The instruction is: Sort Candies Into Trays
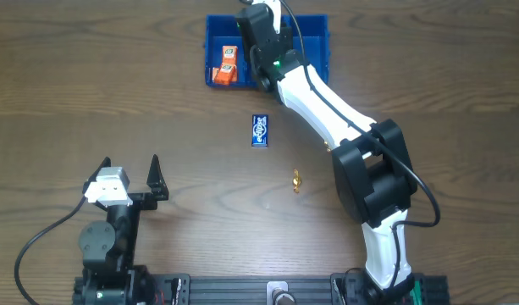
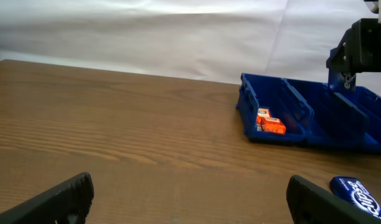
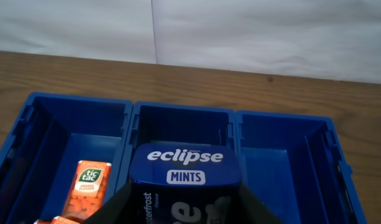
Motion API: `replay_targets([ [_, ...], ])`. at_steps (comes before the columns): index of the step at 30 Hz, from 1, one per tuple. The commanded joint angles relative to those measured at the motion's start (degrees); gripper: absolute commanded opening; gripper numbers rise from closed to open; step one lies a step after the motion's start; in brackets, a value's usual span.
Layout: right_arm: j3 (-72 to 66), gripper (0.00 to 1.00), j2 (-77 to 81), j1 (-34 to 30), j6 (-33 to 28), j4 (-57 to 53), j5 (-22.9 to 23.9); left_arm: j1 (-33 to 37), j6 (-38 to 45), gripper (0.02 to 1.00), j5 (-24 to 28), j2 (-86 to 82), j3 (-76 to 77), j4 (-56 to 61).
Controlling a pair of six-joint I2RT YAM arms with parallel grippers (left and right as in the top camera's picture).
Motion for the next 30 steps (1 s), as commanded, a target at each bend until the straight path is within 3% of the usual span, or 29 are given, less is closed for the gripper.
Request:
replay_targets([
  [1,0.46,0.194,1.14,0.09,-0.50,1.18,1.42,0.13,0.20,0.998,0.55,-0.42,-0.85,-2.49],
  [10,0.46,0.200,1.14,0.09,-0.50,2.01,1.42,0.13,0.20,0.998,0.55,-0.42,-0.85,-2.49],
  [13,0.46,0.244,1.14,0.09,-0.50,2.40,1.42,0.13,0.20,0.998,0.55,-0.42,-0.85,-2.49],
  [15,0.46,0.406,1.14,0.09,-0.50,2.43,1.42,0.13,0.22,0.998,0.55,-0.42,-0.85,-2.49],
  [16,0.46,0.632,1.14,0.09,-0.50,2.43,1.42,0.13,0.20,0.998,0.55,-0.42,-0.85,-2.49],
  [20,0.50,0.934,1.09,0.09,-0.52,2.36,1.42,0.13,0.20,0.998,0.55,-0.42,-0.85,-2.49],
  [30,1.25,0.956,-7.56,1.81,-0.50,-5.18,0.76,0.13,0.20,0.998,0.55,-0.42,-0.85,-2.49],
])
